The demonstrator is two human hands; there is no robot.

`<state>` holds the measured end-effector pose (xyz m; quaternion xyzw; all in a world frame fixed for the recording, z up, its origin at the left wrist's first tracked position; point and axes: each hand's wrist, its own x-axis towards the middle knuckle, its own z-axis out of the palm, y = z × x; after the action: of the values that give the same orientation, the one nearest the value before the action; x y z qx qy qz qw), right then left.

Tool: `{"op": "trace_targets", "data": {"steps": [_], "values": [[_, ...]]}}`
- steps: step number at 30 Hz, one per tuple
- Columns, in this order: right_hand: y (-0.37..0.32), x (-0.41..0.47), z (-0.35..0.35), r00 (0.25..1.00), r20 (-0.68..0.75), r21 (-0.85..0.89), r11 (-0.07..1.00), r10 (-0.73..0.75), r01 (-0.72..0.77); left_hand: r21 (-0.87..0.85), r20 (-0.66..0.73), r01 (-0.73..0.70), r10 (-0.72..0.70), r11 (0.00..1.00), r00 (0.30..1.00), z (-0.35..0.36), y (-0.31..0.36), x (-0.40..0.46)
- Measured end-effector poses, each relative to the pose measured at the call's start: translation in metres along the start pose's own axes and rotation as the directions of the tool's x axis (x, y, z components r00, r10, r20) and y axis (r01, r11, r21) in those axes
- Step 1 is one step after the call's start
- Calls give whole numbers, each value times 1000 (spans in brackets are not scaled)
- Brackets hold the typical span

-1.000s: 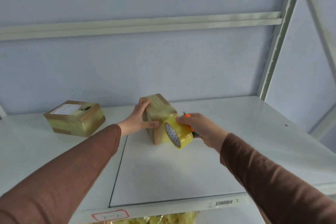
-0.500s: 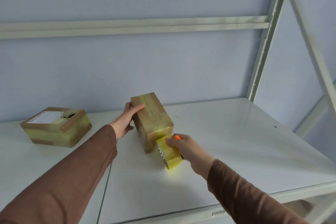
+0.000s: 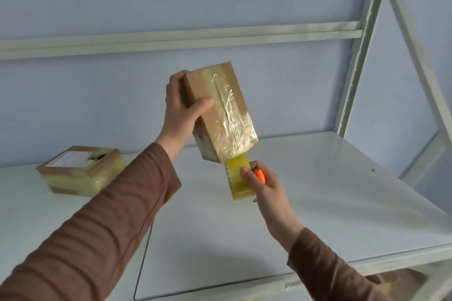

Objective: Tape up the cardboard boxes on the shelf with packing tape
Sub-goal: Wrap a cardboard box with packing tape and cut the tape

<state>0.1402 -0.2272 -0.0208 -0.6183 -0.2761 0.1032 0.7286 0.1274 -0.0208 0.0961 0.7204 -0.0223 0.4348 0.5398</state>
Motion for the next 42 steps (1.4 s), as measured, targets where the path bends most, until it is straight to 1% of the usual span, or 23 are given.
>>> {"op": "trace_targets", "data": {"steps": [2, 4, 5, 7, 8, 10, 12, 13, 14, 15, 16, 17, 18, 19, 20, 21, 22, 24, 27, 30, 34, 39, 42], "values": [[-19, -4, -8, 996, 19, -50, 994, -92, 93, -183, -64, 188, -202, 965, 977, -7, -4, -1], [-41, -6, -14, 992, 60, -75, 991, -107, 112, -256, -71, 421, -451, 870, 890, -13, -11, -2], [-53, -3, -16, 993, 82, -62, 994, -82, 87, -266, -46, 560, -591, 784, 805, -16, -15, -3], [-75, 7, -20, 991, 132, -22, 1000, 25, -22, -263, 54, 787, -806, 557, 589, -20, -27, -12], [-84, 13, -21, 983, 167, -11, 997, 83, -82, -259, 99, 847, -860, 464, 501, -20, -36, -19], [-97, 25, -20, 957, 223, -17, 983, 184, -185, -249, 139, 904, -910, 349, 390, -22, -57, -40], [-100, 35, -16, 931, 235, -23, 959, 280, -282, -236, 133, 934, -943, 268, 305, -23, -74, -62], [-100, 41, -15, 916, 244, -8, 946, 317, -325, -184, 104, 942, -948, 280, 302, -22, -78, -70], [-98, 46, -13, 901, 262, 17, 932, 345, -362, -96, 60, 936, -937, 338, 344, -23, -81, -75], [-98, 51, -12, 888, 280, 45, 919, 364, -391, -9, -17, 904, -904, 428, 428, -25, -84, -78], [-97, 58, -10, 879, 291, 70, 907, 379, -414, 53, -119, 838, -830, 543, 545, -27, -88, -78], [-96, 64, -8, 874, 292, 89, 898, 389, -430, 122, -211, 736, -707, 666, 675, -31, -90, -77], [-96, 71, -6, 871, 290, 98, 893, 397, -439, 202, -223, 586, -546, 785, 808, -34, -87, -76], [-96, 78, -2, 868, 294, 94, 891, 401, -444, 250, -134, 397, -375, 883, 917, -37, -80, -76], [-97, 86, 3, 863, 304, 83, 891, 403, -446, 246, 19, 230, -242, 942, 970, -39, -73, -76], [-98, 94, 8, 858, 314, 72, 891, 406, -448, 232, 172, 120, -162, 965, 972, -40, -65, -75], [-99, 101, 14, 854, 325, 63, 891, 407, -449, 242, 292, 61, -133, 968, 947, -41, -60, -74], [-101, 115, 25, 852, 340, 57, 895, 398, -441, 351, 414, -20, -136, 936, 900, -44, -54, -66], [-101, 131, 40, 869, 316, 88, 900, 380, -426, 586, 392, -78, -198, 807, 898, -49, -59, -55], [-98, 138, 52, 905, 321, 36, 951, 280, -307, 657, 298, 13, -276, 754, 914, -55, -64, -47], [-85, 139, 60, 939, 304, -196, 975, 158, -101, 605, 247, 112, -319, 788, 915, -58, -80, -49], [-76, 144, 62, 958, 253, -181, 979, 137, -92, 390, 309, 128, -260, 912, 915, -62, -96, -72], [-79, 148, 62, 965, 219, -210, 973, 141, -95, 485, 331, 51, -237, 873, 913, -64, -107, -72]]}}
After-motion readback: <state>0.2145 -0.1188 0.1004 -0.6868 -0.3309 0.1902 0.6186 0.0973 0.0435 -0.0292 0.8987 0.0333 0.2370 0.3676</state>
